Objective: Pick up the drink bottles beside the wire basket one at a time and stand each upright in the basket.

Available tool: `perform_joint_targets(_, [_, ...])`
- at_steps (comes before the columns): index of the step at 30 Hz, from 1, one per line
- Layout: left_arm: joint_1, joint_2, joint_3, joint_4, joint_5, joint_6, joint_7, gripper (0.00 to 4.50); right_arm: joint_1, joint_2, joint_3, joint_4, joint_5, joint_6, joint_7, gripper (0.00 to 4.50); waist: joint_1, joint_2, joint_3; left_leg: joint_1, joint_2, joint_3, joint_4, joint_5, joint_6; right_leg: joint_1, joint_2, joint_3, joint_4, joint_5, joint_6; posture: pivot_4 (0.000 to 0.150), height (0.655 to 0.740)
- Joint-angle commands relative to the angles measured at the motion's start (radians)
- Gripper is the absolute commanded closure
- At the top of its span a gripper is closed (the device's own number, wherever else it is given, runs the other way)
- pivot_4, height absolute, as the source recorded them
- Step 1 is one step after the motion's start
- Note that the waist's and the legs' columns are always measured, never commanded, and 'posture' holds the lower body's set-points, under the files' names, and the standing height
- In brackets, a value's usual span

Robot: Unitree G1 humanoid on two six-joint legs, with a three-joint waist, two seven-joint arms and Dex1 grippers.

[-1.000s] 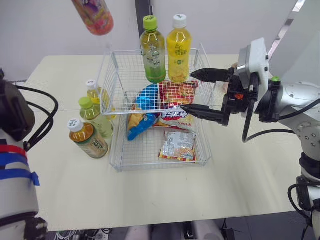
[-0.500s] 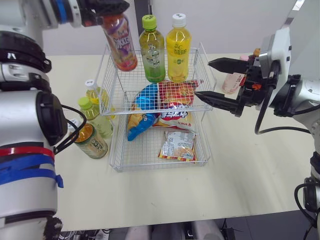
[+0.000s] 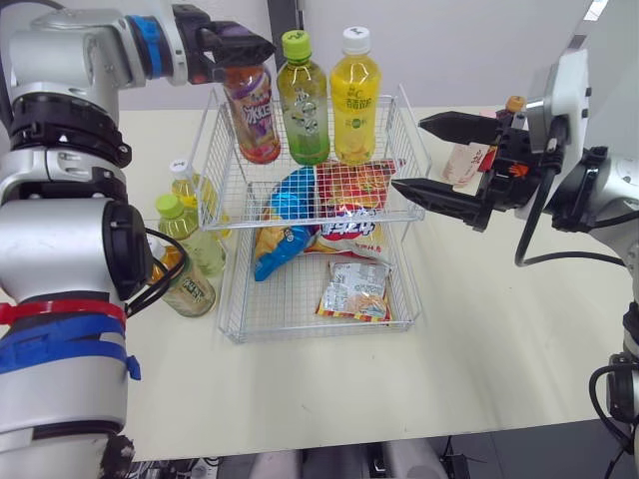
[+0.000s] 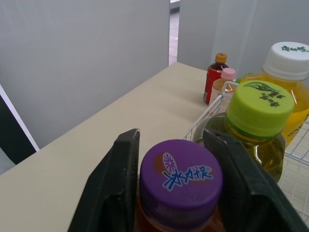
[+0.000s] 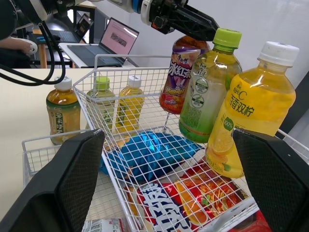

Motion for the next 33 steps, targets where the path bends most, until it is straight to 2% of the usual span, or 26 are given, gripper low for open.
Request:
perform_joint_targets(1, [-0.021, 0.019, 0.021, -0.062, -0.015, 0.006, -0.028, 0.92, -0.012, -0.02, -0.033, -0.019, 0.01, -0.006, -0.001, 0.0, 0.0, 0.0, 0.0, 0.0, 0.0, 0.0, 0.0, 0.0, 0.0, 0.0, 0.0, 0.0, 0.0, 0.0, 0.0, 0.15, 0.74])
perform_joint_targets(4, [-0.032, 0.04, 0.028, -0.078, -0.017, 0.02, -0.036, 0.03, -0.013, -0.022, -0.032, -0.017, 0.012, -0.007, -0.002, 0.0, 0.0, 0.0, 0.0, 0.0, 0.0, 0.0, 0.0, 0.0, 0.0, 0.0, 0.0, 0.0, 0.0, 0.0, 0.0, 0.15, 0.74])
perform_joint_targets(12, [-0.021, 0.187, 0.08, -0.223, -0.046, 0.114, -0.046, 0.03, -0.018, -0.014, -0.018, 0.004, -0.005, -0.034, 0.013, 0.0, -0.004, 0.0, 0.0, 0.0, 0.001, 0.0, 0.0, 0.0, 0.0, 0.0, 0.001, 0.0, 0.0, 0.0, 0.0, 0.15, 0.74])
perform_joint_targets(19, [0.156, 0.351, 0.141, -0.494, -0.112, 0.275, -0.065, 0.03, -0.041, -0.002, 0.015, 0.049, -0.039, -0.078, 0.051, 0.0, -0.003, 0.001, 0.0, 0.001, 0.001, 0.0, 0.001, 0.0, 0.0, 0.001, 0.001, 0.001, 0.001, 0.0, 0.0, 0.15, 0.74])
perform_joint_targets(21, [0.256, 0.417, 0.185, -0.597, -0.158, 0.327, -0.094, 0.03, -0.043, -0.002, 0.021, 0.058, -0.048, -0.086, 0.065, 0.0, -0.003, 0.001, 0.0, 0.001, 0.002, 0.0, 0.001, 0.0, 0.0, 0.001, 0.001, 0.001, 0.001, 0.0, 0.0, 0.15, 0.74])
perform_joint_targets(26, [0.648, 0.566, 0.379, -0.84, -0.238, 0.44, -0.108, 0.03, -0.032, -0.009, 0.031, 0.067, -0.038, -0.103, 0.13, 0.0, -0.009, 0.001, -0.001, 0.002, 0.002, 0.0, -0.001, 0.0, 0.0, 0.0, 0.001, 0.002, 0.0, 0.0, 0.0, 0.15, 0.74])
perform_joint_targets(29, [0.891, 0.564, 0.551, -0.979, -0.274, 0.511, -0.097, 0.03, -0.031, -0.01, 0.043, 0.068, -0.015, -0.106, 0.192, 0.0, -0.005, 0.001, -0.001, 0.002, 0.003, 0.0, 0.0, 0.0, 0.0, 0.001, 0.001, 0.0, 0.001, 0.0, -0.001, 0.15, 0.74])
perform_joint_targets(33, [1.201, 0.506, 0.812, -1.148, -0.295, 0.571, -0.104, 0.03, -0.05, -0.002, 0.072, 0.081, 0.012, -0.109, 0.291, 0.0, 0.0, 0.001, -0.001, 0.003, 0.003, 0.0, 0.0, 0.0, 0.0, 0.003, 0.001, 0.001, 0.0, 0.0, -0.001, 0.15, 0.74])
